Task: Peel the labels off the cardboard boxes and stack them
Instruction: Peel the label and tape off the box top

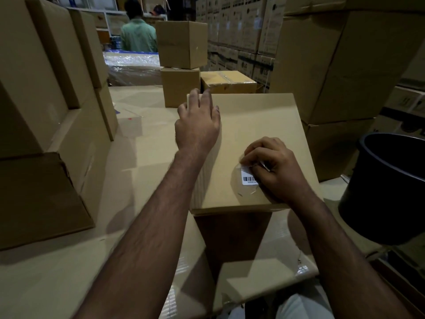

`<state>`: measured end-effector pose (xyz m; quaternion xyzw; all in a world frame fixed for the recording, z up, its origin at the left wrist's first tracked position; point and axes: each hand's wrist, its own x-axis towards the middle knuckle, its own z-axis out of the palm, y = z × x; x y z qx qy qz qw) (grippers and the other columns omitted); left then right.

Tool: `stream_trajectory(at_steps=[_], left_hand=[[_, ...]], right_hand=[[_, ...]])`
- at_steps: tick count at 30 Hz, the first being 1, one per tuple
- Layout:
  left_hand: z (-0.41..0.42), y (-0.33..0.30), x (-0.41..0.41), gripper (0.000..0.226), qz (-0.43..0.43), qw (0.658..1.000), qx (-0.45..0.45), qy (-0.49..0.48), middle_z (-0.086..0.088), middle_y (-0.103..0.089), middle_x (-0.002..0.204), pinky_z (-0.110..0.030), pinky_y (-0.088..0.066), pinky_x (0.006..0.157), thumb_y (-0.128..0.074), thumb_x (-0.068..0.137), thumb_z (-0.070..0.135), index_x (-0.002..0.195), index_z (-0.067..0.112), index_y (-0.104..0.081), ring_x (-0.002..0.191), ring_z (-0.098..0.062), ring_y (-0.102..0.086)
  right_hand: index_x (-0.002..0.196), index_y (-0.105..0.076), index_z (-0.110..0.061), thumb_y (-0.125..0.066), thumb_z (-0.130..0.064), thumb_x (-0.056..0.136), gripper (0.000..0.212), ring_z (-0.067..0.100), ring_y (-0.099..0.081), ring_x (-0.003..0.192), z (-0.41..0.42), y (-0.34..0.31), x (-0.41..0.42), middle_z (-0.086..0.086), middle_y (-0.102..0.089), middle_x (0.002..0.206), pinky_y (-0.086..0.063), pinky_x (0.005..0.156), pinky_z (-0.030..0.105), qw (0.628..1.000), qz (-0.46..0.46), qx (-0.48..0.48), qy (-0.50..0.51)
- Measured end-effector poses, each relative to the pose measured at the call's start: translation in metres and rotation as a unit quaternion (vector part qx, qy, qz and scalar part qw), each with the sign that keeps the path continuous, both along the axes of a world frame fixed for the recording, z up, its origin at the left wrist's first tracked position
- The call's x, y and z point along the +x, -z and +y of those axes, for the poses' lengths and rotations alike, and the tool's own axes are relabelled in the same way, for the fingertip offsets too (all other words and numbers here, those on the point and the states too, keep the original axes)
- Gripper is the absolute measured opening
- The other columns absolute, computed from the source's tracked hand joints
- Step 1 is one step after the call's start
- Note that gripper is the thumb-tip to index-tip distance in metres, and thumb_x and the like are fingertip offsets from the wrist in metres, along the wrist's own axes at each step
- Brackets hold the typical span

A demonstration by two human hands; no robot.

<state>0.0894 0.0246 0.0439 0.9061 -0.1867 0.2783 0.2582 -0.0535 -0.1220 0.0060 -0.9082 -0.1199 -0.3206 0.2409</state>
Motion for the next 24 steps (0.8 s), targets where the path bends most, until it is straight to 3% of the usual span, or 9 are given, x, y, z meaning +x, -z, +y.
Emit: stream_trajectory(at_steps=[8,15,24], left_hand=[[0.001,0.0,-0.002,0.052,-0.002,1.0,-0.004,0.007,-0.005,-0.027,0.159,-0.044,-0.047,0.091,-0.032,0.105,0.042,0.153,0.023,-0.03,0.135,-0.033,-0.038],[0.001,0.0,-0.003,0.052,0.001,1.0,-0.003,0.003,-0.005,-0.026,0.16,-0.045,-0.048,0.093,-0.032,0.105,0.042,0.153,0.023,-0.029,0.136,-0.033,-0.037],[0.002,0.0,-0.007,0.053,0.002,1.0,-0.005,0.005,-0.005,-0.025,0.16,-0.044,-0.048,0.093,-0.033,0.105,0.042,0.154,0.024,-0.028,0.136,-0.033,-0.037]], right_hand=[[0.086,-0.073,-0.012,-0.059,-0.007,0.079,0.016,0.019,-0.059,0.102,-0.001,0.0,-0.007,0.0,-0.067,0.101,-0.052,0.083,0.038,0.998,-0.008,0.052,-0.02],[0.078,-0.071,-0.006,-0.056,0.004,0.076,0.018,0.016,-0.063,0.102,-0.001,0.0,-0.011,0.005,-0.07,0.097,-0.046,0.092,0.015,0.996,-0.034,0.083,-0.029],[0.074,-0.066,-0.01,-0.051,0.007,0.078,0.024,0.011,-0.065,0.103,-0.005,0.004,-0.013,0.003,-0.071,0.088,-0.04,0.109,0.027,0.99,-0.049,0.123,-0.04]])
